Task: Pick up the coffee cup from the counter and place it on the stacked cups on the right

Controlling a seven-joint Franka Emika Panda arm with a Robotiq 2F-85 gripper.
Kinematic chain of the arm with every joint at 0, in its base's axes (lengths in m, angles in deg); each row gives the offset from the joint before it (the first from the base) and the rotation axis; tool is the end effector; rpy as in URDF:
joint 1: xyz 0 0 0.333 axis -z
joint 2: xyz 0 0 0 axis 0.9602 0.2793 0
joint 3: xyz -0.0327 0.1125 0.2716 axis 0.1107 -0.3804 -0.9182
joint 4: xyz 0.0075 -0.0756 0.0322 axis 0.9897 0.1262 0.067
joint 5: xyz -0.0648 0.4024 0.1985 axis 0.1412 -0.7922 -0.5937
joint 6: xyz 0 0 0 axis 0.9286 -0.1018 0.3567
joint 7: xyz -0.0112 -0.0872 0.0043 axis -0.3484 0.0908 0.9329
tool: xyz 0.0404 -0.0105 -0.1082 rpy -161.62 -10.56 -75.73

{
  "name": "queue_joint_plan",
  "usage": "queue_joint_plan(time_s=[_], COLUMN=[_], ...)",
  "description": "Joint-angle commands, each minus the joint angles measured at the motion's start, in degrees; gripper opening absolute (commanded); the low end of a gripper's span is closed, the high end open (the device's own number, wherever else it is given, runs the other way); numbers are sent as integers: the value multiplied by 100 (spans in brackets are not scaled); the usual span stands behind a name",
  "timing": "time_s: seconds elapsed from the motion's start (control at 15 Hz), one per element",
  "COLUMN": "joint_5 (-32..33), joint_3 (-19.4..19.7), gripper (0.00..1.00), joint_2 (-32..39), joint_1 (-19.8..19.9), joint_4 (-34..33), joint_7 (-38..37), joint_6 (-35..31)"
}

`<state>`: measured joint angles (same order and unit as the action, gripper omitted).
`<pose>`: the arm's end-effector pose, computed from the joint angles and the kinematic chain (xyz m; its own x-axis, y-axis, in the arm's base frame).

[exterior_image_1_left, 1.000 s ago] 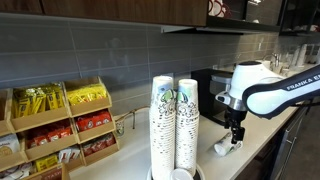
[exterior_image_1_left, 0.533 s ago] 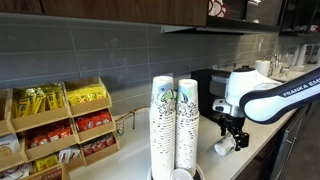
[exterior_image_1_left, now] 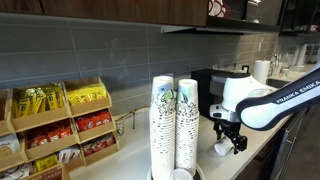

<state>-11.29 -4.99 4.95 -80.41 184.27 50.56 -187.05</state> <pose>0.4524 0.0169 0.2702 0.1251 0.9892 -0.0762 0.9889 -0.1181 0.0906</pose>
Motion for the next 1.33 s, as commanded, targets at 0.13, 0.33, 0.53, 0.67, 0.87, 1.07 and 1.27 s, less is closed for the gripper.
queue_joint_plan(time_s=[0.13, 0.33, 0.53, 0.67, 0.87, 1.07, 1.27], joint_5=[324, 563, 844, 882, 939, 910, 923], joint_3=[-169, -225, -272, -268, -279, -274, -278], gripper=[100, 100, 100, 100, 100, 100, 83], joint_2=[290, 397, 509, 562, 653, 717, 787], joint_1=[117, 193, 274, 266, 286, 292, 310], joint_4=[59, 45, 6, 8, -7, -15, -27], joint_7=[53, -9, -60, 35, -10, -10, -7], joint_6=[-427, -634, -689, -664, -702, -846, -919])
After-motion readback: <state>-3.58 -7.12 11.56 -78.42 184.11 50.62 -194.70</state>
